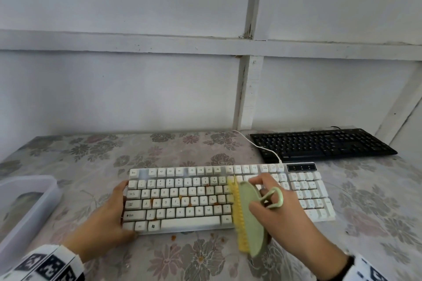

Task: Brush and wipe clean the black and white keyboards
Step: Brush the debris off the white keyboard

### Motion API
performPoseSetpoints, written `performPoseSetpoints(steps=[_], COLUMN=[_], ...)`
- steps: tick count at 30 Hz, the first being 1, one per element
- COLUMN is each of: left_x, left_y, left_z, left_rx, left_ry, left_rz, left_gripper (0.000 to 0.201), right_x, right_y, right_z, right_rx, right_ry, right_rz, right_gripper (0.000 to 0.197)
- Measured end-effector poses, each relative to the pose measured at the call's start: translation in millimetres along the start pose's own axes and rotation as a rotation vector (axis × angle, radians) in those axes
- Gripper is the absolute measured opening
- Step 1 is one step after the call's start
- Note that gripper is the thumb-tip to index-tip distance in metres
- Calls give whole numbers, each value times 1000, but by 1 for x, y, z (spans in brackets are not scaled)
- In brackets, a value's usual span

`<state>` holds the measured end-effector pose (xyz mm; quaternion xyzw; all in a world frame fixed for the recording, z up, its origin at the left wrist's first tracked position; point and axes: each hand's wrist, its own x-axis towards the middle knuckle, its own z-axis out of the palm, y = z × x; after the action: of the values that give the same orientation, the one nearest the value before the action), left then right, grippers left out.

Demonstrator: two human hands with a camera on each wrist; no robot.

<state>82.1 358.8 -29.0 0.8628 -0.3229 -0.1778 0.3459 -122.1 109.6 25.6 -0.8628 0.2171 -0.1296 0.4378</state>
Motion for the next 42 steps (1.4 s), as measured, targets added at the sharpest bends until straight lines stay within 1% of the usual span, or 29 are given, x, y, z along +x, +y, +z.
performPoseSetpoints(steps=[2, 3, 7, 9, 11, 15, 18, 20, 22, 24, 28, 30, 32, 35, 38, 40, 42], left_x=[1, 1, 2, 2, 3, 2, 2, 2, 1, 1, 1, 2, 3, 3, 3, 2, 2], left_y=[0, -1, -4, -4, -4, -3, -1, 0, 0, -2, -3, -3, -3, -6, -5, -4, -5], left_z=[0, 0, 1, 1, 1, 1, 1, 0, 0, 0, 0, 0, 1, 1, 0, 0, 0], left_rx=[20, 24, 33, 36, 37, 44, 41, 32, 19, 11, 28, 50, 64, 58, 25, 19, 23], left_ry=[3, 5, 11, 15, 10, 8, 8, 12, 7, 3, 8, 12, 16, 4, 5, 6, -5], left_rz=[1, -1, 11, 12, 7, 19, 15, 25, 35, 31, 13, 20, 30, 29, 21, 25, 16], left_gripper=[91, 91, 95, 95, 91, 90, 89, 88, 87, 87, 88, 88, 88, 90, 92, 91, 91], right_x=[-4, -3, 11, 21, 28, 26, 14, 7, 4, 6, 22, 27, 25, 12, -1, -5, -3], right_y=[-2, -5, -26, -34, -34, -23, -18, -19, -23, -29, -40, -39, -34, -23, -23, -27, -34], right_z=[-8, -13, -22, -17, -8, 6, 7, 6, 1, -6, -12, -7, 2, 9, 5, -2, -8], right_rx=[4, 6, 48, 86, 48, -18, -20, -29, -25, -12, 66, 52, 8, -51, -20, 25, 54], right_ry=[-54, -45, 121, 134, 108, 45, -16, -78, -100, -52, 94, 116, 83, -6, -89, -91, -42], right_rz=[53, 51, -64, -91, -97, -80, -67, -45, -18, -8, -54, -73, -69, -65, -23, -12, -36], right_gripper=[24, 24, 30, 33, 33, 27, 27, 23, 20, 20, 27, 30, 30, 28, 25, 25, 26])
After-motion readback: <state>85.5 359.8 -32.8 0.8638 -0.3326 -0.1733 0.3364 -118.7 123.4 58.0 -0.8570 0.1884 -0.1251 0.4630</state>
